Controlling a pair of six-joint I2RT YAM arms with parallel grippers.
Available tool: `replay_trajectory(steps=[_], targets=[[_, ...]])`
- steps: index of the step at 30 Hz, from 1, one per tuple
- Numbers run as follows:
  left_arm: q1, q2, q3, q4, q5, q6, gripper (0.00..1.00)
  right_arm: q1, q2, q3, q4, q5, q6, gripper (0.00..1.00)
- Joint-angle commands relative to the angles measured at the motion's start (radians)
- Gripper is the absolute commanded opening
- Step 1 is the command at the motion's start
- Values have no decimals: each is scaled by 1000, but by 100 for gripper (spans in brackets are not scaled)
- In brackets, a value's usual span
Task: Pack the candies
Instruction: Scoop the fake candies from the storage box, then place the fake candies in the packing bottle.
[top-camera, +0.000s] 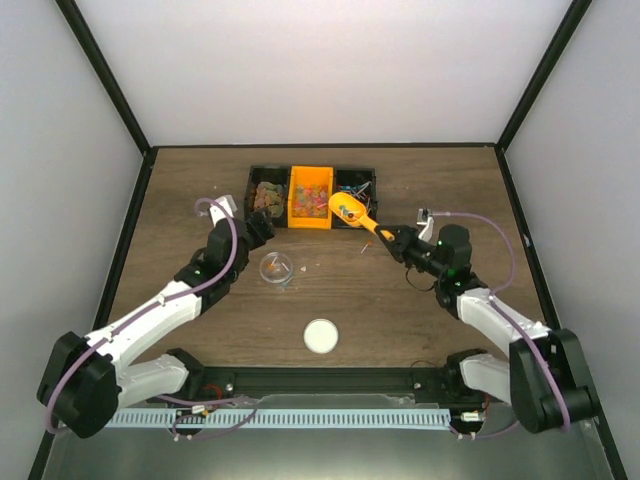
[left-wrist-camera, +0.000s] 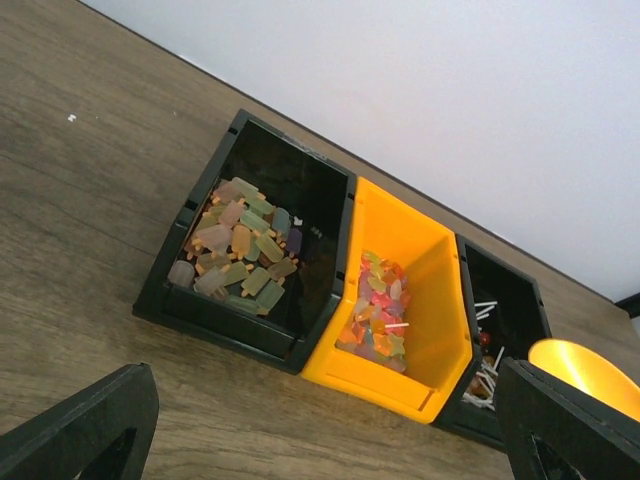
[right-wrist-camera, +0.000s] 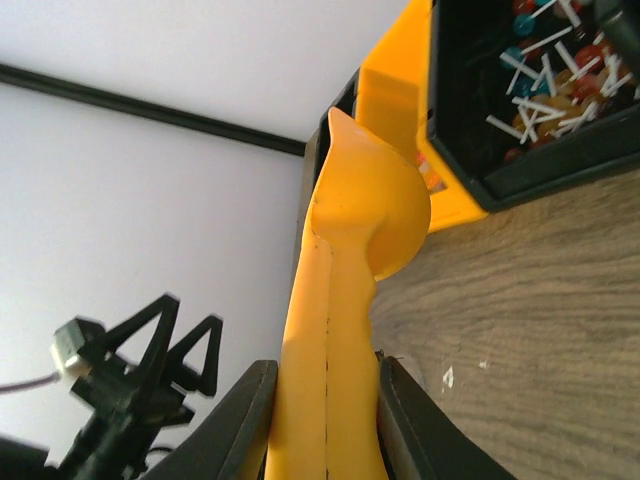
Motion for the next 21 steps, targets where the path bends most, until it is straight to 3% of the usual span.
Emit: replay_trajectory(steps=[1,13,18,21], targets=[[14,5,-27,12,-1,-13,94,3,-104,-24,-89,-90,-38,1],[24,-35,-68,107,20,84,93,13,-228,-35,-279,-258,-136,1],[22,-192,-108,126,65,-38,92,22,-259,16,-393,-334,-165,1],[21,-228,-7,-18,49,-84,91,21,-274,74,-473,-369,-161,1]])
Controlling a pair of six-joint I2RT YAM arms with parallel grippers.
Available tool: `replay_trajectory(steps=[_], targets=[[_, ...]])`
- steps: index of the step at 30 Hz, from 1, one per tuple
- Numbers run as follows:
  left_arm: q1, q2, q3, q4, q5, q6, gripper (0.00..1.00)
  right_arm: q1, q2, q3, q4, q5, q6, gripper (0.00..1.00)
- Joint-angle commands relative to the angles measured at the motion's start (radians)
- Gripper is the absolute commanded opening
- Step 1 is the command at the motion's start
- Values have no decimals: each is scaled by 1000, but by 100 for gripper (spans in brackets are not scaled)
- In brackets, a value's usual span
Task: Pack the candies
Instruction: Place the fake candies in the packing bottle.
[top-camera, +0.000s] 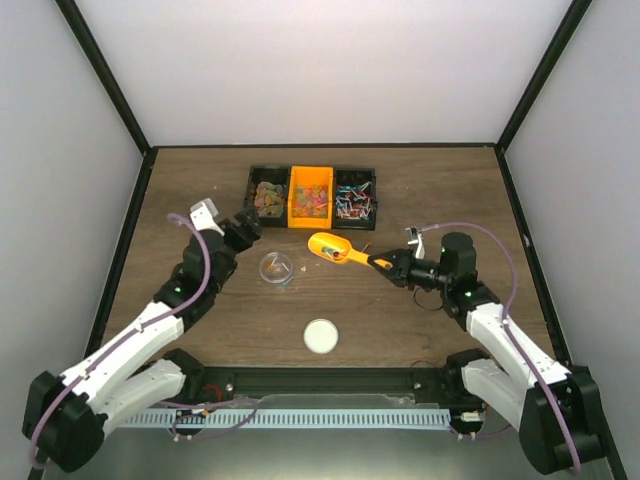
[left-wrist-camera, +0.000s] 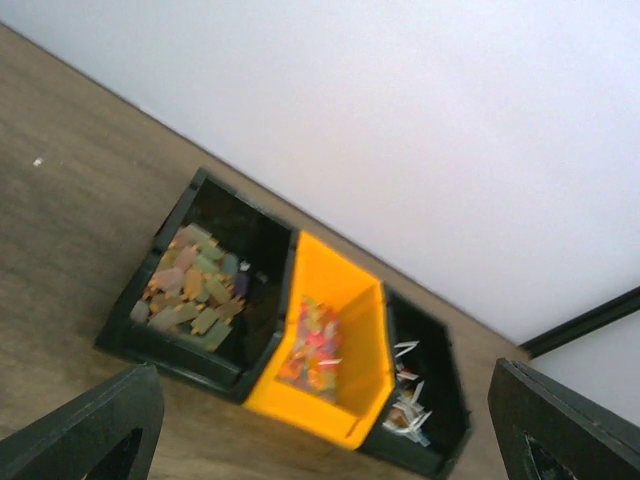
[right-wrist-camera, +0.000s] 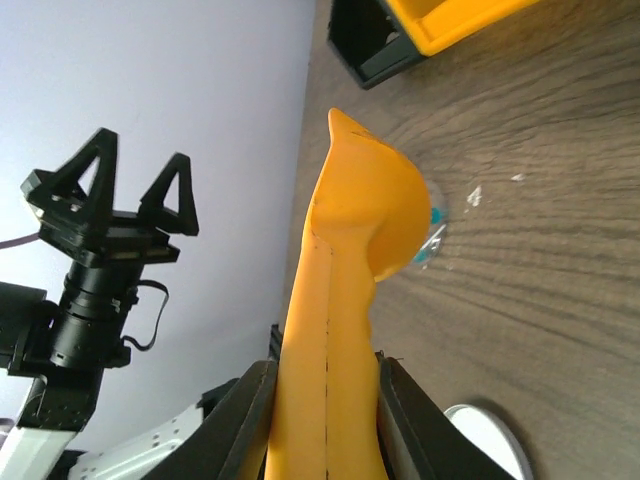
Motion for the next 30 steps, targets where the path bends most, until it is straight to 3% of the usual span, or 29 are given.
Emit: replay_trajectory(steps=[1,5,9,17,30], targets=[[0,-45,145,-167,4,-80,91,7,-44,121,-124,-98,-5,1],[-2,-5,313,-409,24,-107,91,9,-53,192,-221,-82,5,1],[-2,-25,374,-517,39,-149,91,9,-48,236,-298,-79,-7,1],[-2,-45,440,-606,-2,-186,91,15,6,267,-347,-98,-51,1],[-2,9,444,-617,14,-216,91,54,167,371,-444,-105,-162,1]])
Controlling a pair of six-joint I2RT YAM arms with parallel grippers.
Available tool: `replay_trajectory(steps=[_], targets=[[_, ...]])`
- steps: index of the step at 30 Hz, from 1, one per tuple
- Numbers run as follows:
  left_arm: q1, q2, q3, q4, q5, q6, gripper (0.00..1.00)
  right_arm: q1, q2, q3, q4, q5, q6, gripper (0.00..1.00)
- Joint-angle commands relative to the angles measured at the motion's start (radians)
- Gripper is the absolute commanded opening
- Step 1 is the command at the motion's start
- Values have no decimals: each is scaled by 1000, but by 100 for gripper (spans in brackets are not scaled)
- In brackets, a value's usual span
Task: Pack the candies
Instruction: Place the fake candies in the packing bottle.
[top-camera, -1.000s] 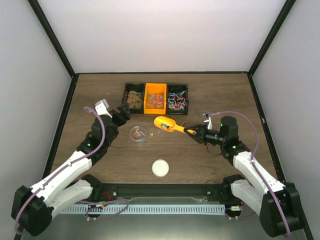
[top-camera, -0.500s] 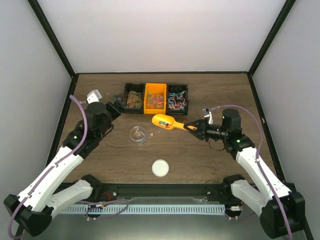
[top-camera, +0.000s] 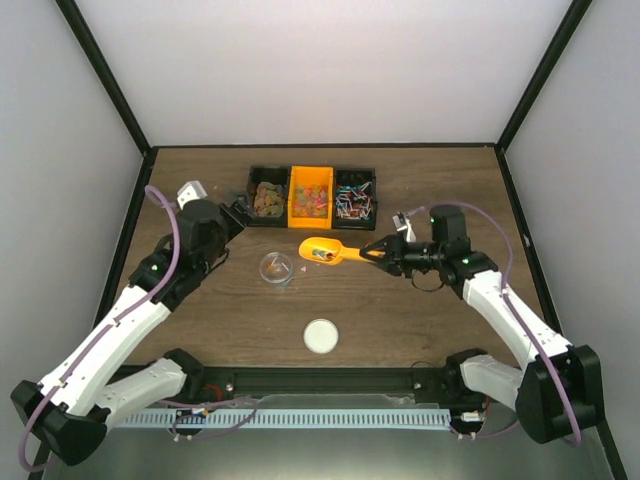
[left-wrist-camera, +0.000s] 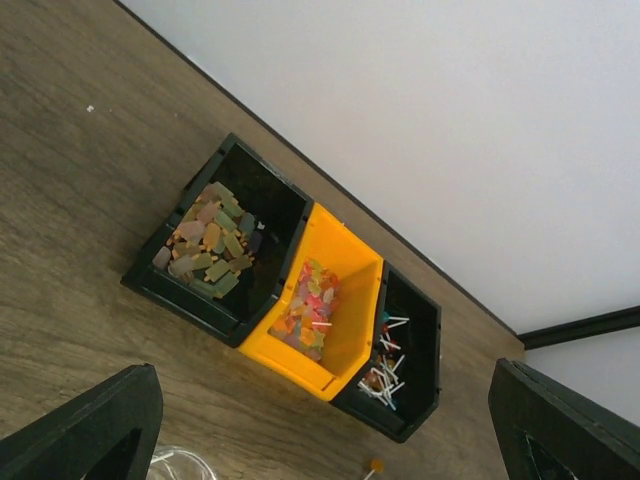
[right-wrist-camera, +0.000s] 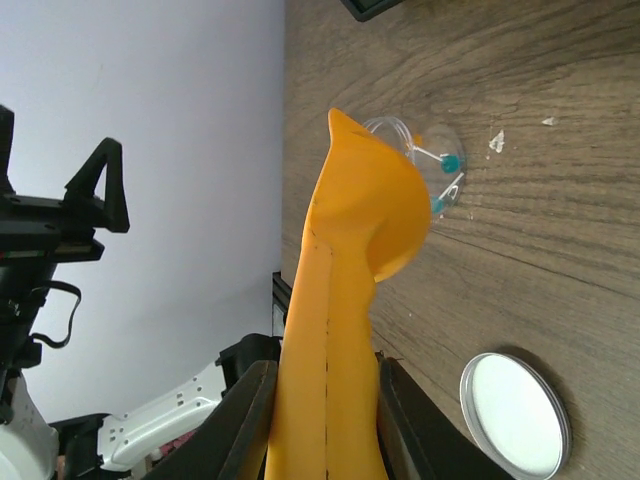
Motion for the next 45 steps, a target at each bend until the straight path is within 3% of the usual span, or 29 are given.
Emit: replay_trajectory(steps=[1,20,45], targets=[[-1,8,16,-17,7,-10,92,34,30,72,-30,-18,-49,1],[-1,-27,-9,-64,-14,-30,92,203,223,245,-115,124,-103,1],[0,-52,-60,-99,-30,-48,92,302,378,524,-373,370,-276,1]])
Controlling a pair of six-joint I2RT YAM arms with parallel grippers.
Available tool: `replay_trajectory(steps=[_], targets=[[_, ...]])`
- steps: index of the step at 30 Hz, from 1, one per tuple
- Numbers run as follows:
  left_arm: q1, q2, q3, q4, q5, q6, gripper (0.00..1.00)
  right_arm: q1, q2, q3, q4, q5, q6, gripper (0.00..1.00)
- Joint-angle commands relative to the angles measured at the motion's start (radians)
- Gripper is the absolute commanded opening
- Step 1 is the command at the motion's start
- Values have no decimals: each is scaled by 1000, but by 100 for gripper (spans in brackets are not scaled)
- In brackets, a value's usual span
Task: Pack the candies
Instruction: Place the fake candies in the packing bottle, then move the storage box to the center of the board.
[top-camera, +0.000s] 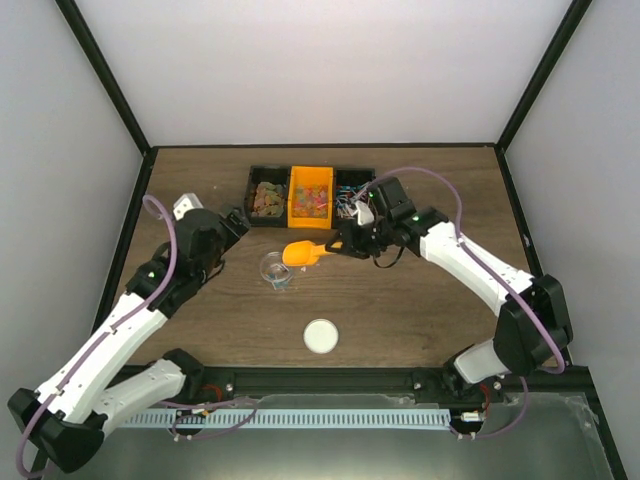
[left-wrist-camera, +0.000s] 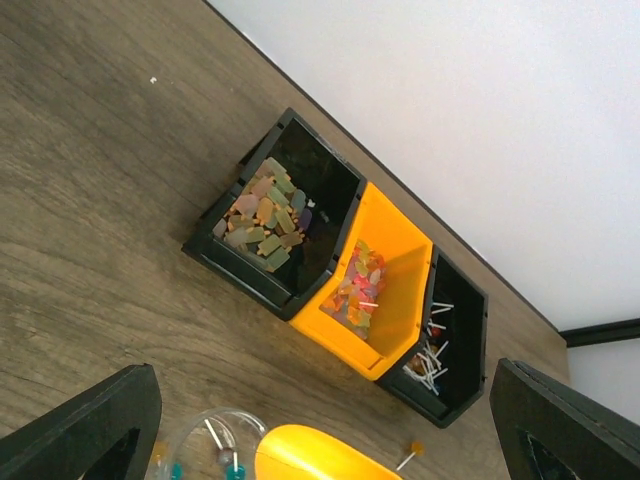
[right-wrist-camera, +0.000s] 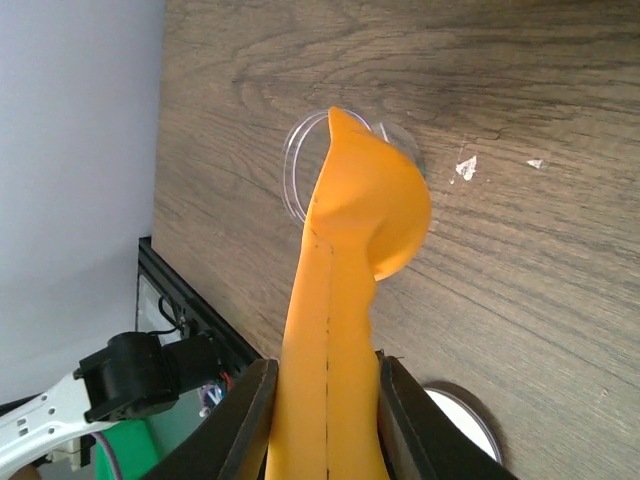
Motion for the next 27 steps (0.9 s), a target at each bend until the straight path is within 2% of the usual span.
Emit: replay_trajectory(steps=[1,4,6,10,12,15,17,21,27], targets=[[0,-12,-15,-8,-11,-7,92,22,-12,95,-60,81,-33,1],[5,-6,-2,7,-11,-6,92,3,-18,155,-77,59,-39,1],[20,16,32,19,10,21,87,-11,-25,188,-63,23,-28,1],[88,122,182,0,96,92,86,-35,-18,245,-51,12,-28,1],[168,190,252,1,213,141,87,-53,-4,274,-39,26,-23,1],[347,345,374,-14,449,219,93,-65,47,360,-49,87,-38,1],[436,473,464,-36,541,300,99,-70,98,429,-76,120,-60,1],[495,677,594,-62,521,382,100,-72,188,538,-100,181,-94,1],[514,878,598,54,486,378,100,-72,243,539,-50,233,-92,1]])
